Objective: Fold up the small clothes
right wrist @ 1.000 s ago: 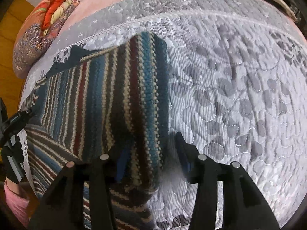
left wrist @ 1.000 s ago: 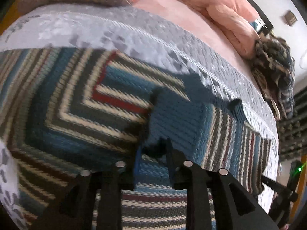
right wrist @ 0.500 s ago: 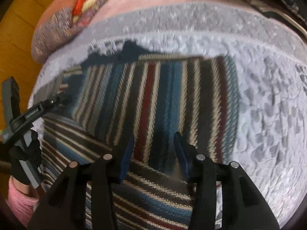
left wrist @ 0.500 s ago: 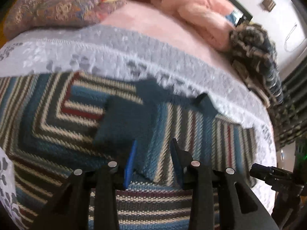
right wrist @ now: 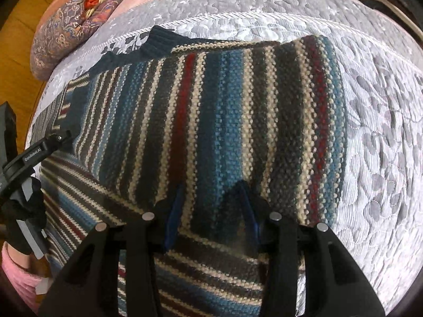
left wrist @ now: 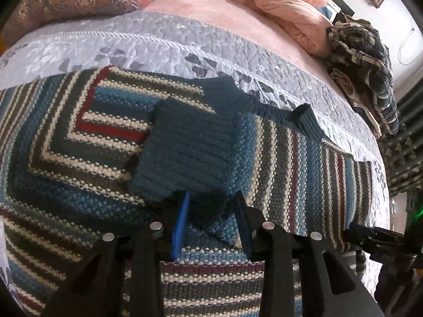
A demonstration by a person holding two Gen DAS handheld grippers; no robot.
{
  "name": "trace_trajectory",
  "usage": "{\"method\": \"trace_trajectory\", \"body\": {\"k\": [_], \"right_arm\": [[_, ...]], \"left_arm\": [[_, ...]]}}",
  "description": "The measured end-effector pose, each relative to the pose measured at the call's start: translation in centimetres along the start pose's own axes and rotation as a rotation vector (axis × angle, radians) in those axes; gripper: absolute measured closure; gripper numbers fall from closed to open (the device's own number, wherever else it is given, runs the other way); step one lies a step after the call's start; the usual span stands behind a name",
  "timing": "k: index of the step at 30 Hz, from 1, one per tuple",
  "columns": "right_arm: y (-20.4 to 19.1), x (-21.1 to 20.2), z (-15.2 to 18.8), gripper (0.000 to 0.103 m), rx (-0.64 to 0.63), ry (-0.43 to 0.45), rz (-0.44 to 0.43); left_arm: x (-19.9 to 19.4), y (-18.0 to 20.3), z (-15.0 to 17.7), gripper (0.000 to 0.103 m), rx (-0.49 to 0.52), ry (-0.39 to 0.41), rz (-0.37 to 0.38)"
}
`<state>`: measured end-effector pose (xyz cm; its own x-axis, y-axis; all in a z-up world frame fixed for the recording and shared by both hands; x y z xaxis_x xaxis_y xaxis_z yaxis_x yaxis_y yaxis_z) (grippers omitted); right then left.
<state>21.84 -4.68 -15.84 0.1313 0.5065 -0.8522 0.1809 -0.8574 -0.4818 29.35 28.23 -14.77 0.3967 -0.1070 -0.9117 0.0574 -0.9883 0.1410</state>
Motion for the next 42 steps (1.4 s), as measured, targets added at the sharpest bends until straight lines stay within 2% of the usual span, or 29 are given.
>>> {"method": "trace_trajectory", "body": {"k": [7,8,9,11,15,17,20,25,27,29,32,39,42], "right_arm": [[-1.1,-0.5,-0.6,0.059,-0.001,0.025,-0.001],[-1.5,-1.1,-0.8,0.058,-0.011,0.038,-0.005],[-1.9,-1.6,-1.0,0.057,-0.023,0.052,-0.011],[-2.7,-3.0,-1.3,0.042,-0.044,0.085,-0.017],[-3.1,-4.4,-1.6,0.039,-0.048,0.113,-0.042],[-2.8,-4.5,-1.4,0.039,-0.036,0.115,-0.043],[-2.0,-4.2,-1.0,0.039,-0.025,0.107,-0.034],[-1.3,-3.6,-0.5,0.039,-0.009,0.087,-0.032],[-1.3,-3.4,-0.4,0.039,-0.014,0.084,-0.025],[-1.2,-3.1,-0.4,0.039,-0.011,0.083,-0.018],[-1.0,-2.8,-0.2,0.039,-0.005,0.078,-0.012],[-0.8,-2.3,-0.2,0.039,-0.008,0.076,-0.01],[-0.7,-2.1,-0.1,0.039,-0.01,0.075,-0.009]], "left_arm": [[-1.1,-0.7,-0.1,0.068,-0.009,-0.006,0.002],[-1.5,-1.1,-0.2,0.064,-0.015,-0.006,-0.009],[-2.3,-2.0,-0.5,0.061,-0.026,0.005,-0.015],[-3.6,-3.8,-1.1,0.051,-0.046,0.032,-0.027],[-5.7,-10.5,-2.3,0.046,-0.13,0.059,-0.11],[-6.3,-15.4,-2.5,0.044,-0.207,0.061,-0.175],[-6.7,-23.5,-2.0,0.044,-0.357,0.04,-0.29],[-7.0,-34.5,0.0,0.044,-0.596,0.012,-0.383],[-6.6,-36.9,0.5,0.044,-0.666,0.01,-0.349],[-5.8,-39.0,1.0,0.044,-0.752,0.021,-0.264],[-4.4,-39.9,1.1,0.044,-0.839,0.035,-0.16],[-3.3,-40.8,-0.7,0.044,-0.846,0.112,-0.092],[-3.0,-41.2,-1.1,0.044,-0.842,0.13,-0.091]]}}
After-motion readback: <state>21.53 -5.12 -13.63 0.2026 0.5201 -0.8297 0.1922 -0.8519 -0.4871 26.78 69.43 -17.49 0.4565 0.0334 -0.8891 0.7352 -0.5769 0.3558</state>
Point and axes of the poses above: each gripper's, at about its wrist camera, not at the fingertips, and x roughly the way its jaws point, y to its right, z to its underside, the point moved 7 cm from there along x, roughly the way its jaws point, and after that the axes turned 14 degrees about -z, right-handed, at the moved point
